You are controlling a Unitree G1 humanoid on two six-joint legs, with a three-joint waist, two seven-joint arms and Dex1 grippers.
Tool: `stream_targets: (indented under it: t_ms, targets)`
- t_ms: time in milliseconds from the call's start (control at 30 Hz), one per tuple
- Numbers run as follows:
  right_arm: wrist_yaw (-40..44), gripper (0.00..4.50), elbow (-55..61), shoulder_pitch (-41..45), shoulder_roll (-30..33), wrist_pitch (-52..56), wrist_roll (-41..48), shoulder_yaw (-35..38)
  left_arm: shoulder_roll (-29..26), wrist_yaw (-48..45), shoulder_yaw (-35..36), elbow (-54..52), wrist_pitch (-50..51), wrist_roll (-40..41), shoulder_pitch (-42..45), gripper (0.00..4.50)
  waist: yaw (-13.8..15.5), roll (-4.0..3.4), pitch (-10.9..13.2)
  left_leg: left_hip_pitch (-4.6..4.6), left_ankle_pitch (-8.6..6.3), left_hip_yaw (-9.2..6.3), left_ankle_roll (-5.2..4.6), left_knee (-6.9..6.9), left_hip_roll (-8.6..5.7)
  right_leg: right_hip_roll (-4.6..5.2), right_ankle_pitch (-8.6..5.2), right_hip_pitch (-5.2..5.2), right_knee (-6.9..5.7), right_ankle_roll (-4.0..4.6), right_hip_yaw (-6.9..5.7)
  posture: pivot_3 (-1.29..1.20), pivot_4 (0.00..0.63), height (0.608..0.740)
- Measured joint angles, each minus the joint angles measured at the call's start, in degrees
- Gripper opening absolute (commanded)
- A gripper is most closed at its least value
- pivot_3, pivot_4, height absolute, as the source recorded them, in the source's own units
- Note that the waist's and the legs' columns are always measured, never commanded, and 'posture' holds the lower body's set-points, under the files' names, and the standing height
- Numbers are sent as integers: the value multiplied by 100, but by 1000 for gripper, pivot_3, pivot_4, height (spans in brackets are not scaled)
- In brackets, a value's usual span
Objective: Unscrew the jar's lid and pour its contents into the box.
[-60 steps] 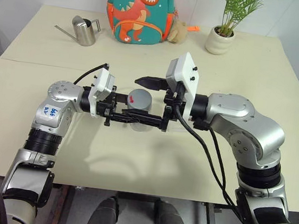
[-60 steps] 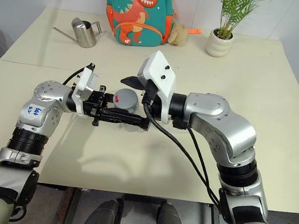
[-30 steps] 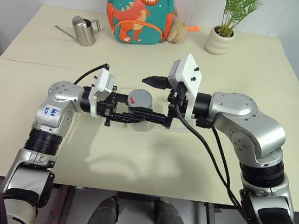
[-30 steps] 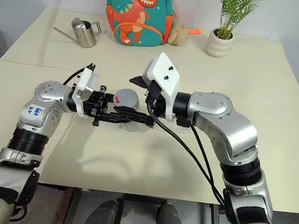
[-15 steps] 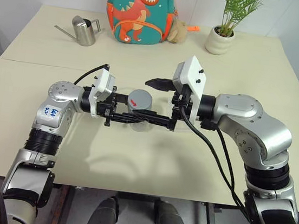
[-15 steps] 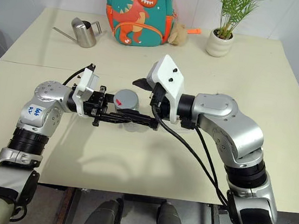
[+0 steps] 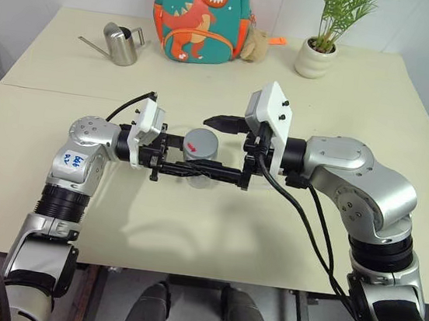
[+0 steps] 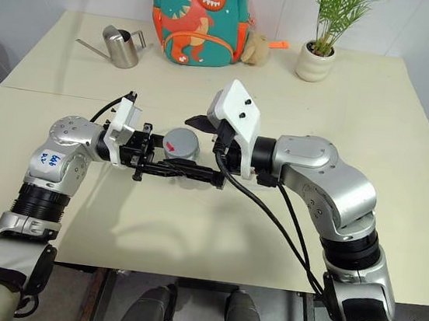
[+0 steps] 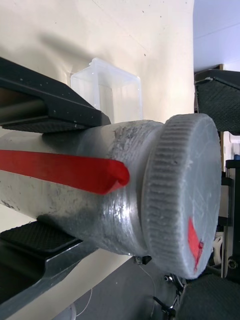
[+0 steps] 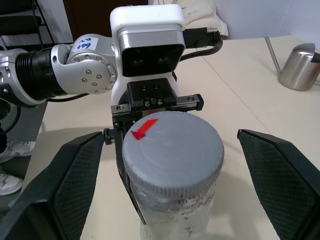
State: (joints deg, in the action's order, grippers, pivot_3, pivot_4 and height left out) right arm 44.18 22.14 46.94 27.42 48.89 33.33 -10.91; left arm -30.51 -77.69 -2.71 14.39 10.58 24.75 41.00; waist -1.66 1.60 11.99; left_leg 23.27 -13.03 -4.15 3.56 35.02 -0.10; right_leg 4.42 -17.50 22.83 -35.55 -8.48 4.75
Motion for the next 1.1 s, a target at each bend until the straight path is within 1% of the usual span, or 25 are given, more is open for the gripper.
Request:
stream_targets:
  t_ms: [900,1000,1067,1100]
  targets:
    - [75,3948,0,144,2,127,-30,-36,0,8,0,-1,0,0,0,1870,-1,0,0,0,0,0,0,0,0,0,0,0,0,0,0,0,150,740]
    - [77,3343,-1,146,2,128,-59,-40,0,8,0,-1,0,0,0,1870,-1,0,0,0,0,0,0,0,0,0,0,0,0,0,0,0,150,740]
    - [76,2711,-2,147,8,129,-73,-52,0,3,0,-2,0,0,0,1870,-1,0,0,0,0,0,0,0,0,0,0,0,0,0,0,0,150,740]
    - [76,2711,-2,148,10,129,-77,-57,0,4,0,-2,0,0,0,1870,-1,0,0,0,0,0,0,0,0,0,0,0,0,0,0,0,150,740]
